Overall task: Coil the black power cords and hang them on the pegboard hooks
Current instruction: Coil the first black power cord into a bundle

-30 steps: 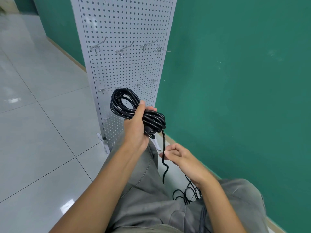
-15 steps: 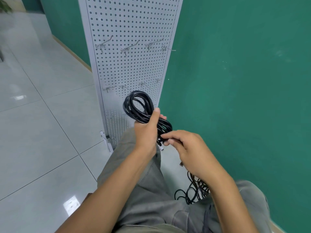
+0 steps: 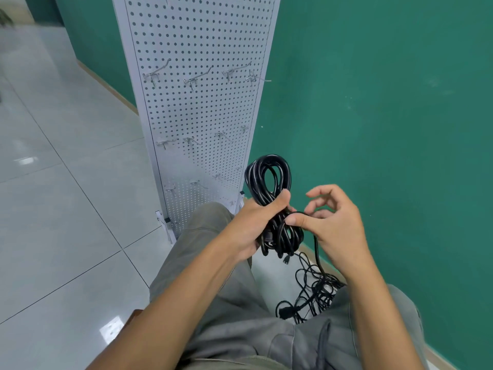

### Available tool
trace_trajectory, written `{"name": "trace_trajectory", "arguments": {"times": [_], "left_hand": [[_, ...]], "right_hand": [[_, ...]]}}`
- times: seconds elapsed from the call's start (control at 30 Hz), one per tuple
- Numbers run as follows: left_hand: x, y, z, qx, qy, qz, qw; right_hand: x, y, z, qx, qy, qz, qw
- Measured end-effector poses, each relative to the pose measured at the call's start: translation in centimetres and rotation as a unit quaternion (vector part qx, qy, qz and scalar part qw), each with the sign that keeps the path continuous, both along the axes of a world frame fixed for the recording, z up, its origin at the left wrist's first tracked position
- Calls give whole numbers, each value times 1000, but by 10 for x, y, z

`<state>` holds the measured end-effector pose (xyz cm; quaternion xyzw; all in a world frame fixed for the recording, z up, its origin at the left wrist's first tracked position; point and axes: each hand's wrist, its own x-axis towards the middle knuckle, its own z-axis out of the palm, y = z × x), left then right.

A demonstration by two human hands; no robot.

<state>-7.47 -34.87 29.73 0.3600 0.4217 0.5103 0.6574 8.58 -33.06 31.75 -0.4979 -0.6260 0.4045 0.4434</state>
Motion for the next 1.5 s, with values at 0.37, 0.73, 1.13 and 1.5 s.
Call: {"name": "trace_trajectory", "arguments": {"times": [0.37, 0.73, 1.13, 1.5], "left_hand": [[-9, 2, -1, 44, -36, -109, 992], [-36, 16, -4, -29, 12, 32, 999], [-24, 11, -8, -28, 102, -17, 994], [-16, 12, -5, 14, -26, -46, 999]], "right_hand": [[17, 1, -37, -115, 72, 108, 985], [28, 4, -48, -130, 92, 34, 987], [15, 3, -14, -91, 225, 34, 969], [38, 27, -42, -84, 49, 64, 993]]}}
